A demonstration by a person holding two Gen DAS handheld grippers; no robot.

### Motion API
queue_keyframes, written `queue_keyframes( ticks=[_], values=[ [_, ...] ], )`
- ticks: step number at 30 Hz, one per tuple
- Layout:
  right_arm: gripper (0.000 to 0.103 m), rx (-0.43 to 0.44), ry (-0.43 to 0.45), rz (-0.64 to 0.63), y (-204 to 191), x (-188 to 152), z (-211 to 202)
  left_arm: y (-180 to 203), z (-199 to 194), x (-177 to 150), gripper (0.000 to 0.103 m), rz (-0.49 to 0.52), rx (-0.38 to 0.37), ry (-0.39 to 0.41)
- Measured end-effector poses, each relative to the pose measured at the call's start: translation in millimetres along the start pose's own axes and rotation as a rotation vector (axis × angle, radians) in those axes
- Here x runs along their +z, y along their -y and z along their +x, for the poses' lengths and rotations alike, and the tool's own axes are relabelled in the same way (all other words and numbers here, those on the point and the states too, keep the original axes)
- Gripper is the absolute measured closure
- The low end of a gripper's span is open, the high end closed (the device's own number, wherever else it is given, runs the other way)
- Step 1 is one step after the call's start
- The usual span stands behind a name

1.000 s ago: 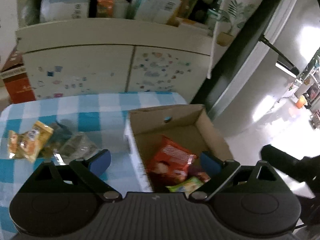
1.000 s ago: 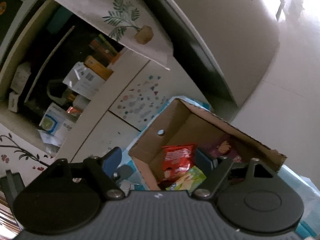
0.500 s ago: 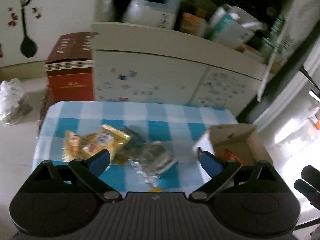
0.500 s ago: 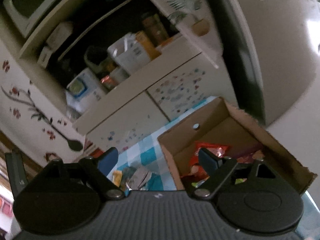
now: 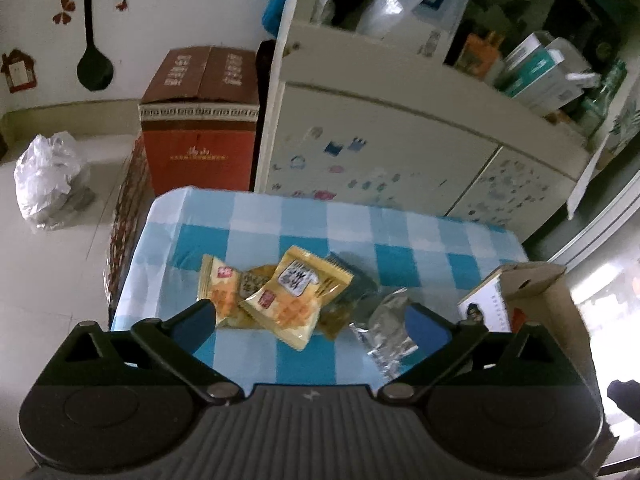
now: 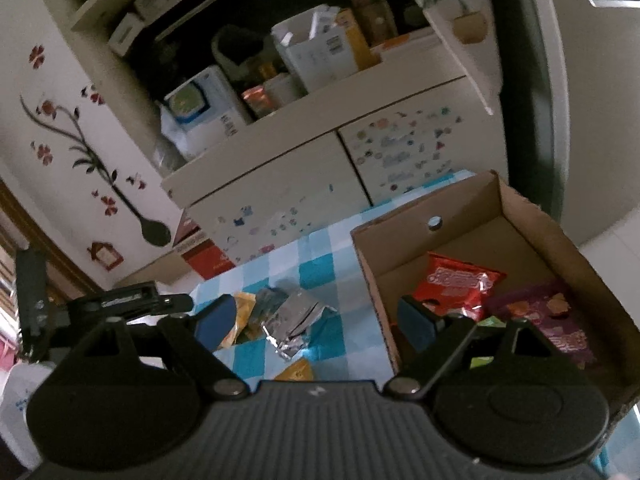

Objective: Organize snacks
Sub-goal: 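Withdraw both tools from the box back over the snack pile, then grasp a yellow waffle bag with the left tool while the right tool grasps another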

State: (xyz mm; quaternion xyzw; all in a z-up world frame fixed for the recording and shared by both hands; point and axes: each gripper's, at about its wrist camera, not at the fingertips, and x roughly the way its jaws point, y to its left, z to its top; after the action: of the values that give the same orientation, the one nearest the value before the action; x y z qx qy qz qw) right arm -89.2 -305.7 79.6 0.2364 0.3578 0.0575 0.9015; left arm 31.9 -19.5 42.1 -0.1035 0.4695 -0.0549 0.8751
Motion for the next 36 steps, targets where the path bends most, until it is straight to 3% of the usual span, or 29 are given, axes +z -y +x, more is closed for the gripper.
queue_keyframes(
  ticks=[5,15,24,36],
  values=[
    [0.015,0.000,-0.024,-0.052,-11,-7,11,-11,26,-3,0.000,0.006,0.017,-0.044],
    [0.016,-0.010,-0.106,-0.163,-32,-25,39,-5,63,-3,0.001,0.223,0.003,0.004],
    [0.016,0.008,-0.164,-0.251,-44,-41,52,5,94,-7,0.002,0.385,-0.018,-0.011],
    [0.016,0.036,-0.260,-0.305,-51,-59,85,-4,113,-3,0.004,0.348,-0.031,-0.018]
  ],
)
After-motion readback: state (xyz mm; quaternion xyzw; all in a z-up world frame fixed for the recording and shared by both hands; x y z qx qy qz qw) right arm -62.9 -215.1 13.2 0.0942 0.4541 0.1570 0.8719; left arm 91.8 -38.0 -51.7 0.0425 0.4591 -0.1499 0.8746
